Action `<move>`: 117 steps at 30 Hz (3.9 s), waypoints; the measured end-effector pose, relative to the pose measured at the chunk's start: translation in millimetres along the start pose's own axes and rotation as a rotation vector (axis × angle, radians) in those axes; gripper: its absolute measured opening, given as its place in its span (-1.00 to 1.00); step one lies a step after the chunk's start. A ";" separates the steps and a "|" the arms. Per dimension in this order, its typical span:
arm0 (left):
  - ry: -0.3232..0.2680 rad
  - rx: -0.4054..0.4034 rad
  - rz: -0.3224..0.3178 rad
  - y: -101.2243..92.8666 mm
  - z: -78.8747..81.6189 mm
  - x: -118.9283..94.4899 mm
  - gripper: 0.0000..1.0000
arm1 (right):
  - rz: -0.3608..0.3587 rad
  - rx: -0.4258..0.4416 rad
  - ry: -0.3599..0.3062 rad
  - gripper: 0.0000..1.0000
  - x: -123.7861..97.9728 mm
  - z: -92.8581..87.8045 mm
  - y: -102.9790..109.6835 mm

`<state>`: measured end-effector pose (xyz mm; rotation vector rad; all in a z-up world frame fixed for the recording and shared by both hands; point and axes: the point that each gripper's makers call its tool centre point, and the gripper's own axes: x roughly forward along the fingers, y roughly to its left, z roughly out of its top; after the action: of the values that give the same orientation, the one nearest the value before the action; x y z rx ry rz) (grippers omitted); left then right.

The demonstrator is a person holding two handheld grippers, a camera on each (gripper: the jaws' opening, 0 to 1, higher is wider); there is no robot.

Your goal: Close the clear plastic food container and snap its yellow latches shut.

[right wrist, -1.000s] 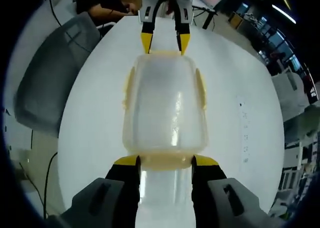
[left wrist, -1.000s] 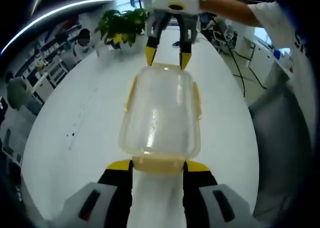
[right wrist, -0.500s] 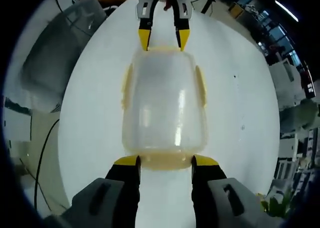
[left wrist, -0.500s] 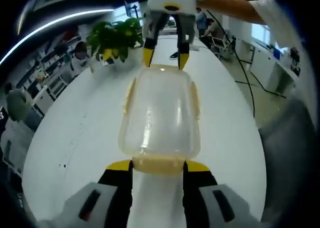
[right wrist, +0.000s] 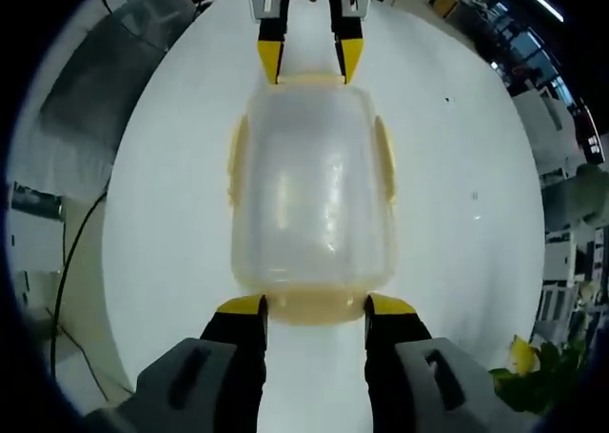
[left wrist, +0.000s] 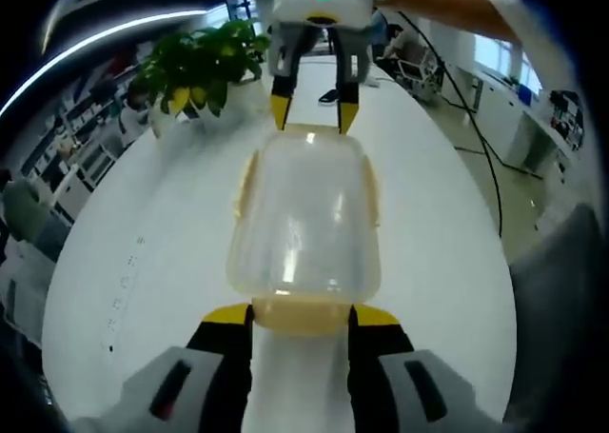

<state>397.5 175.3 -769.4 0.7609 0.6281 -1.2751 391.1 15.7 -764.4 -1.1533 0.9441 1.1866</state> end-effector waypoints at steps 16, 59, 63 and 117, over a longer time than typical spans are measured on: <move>0.021 0.000 -0.043 -3.7 -3.7 9.2 -0.33 | 0.048 0.002 0.033 -0.26 18.6 -7.0 5.5; -0.422 -1.401 -0.216 2.3 0.2 -12.2 -0.37 | 0.105 1.456 -0.601 -0.48 -11.9 1.9 -22.9; -0.328 -1.396 -0.169 -1.4 -12.1 -3.0 -0.35 | 0.068 1.404 -0.501 -0.47 6.6 -9.7 -17.2; -0.032 -1.317 -0.102 -17.7 -116.2 -69.7 -0.65 | 0.237 1.438 -0.666 -0.59 39.2 134.9 34.6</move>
<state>366.8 307.1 -788.8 -0.3878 1.2692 -0.6971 358.8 155.5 -782.8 0.4839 1.0502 0.6505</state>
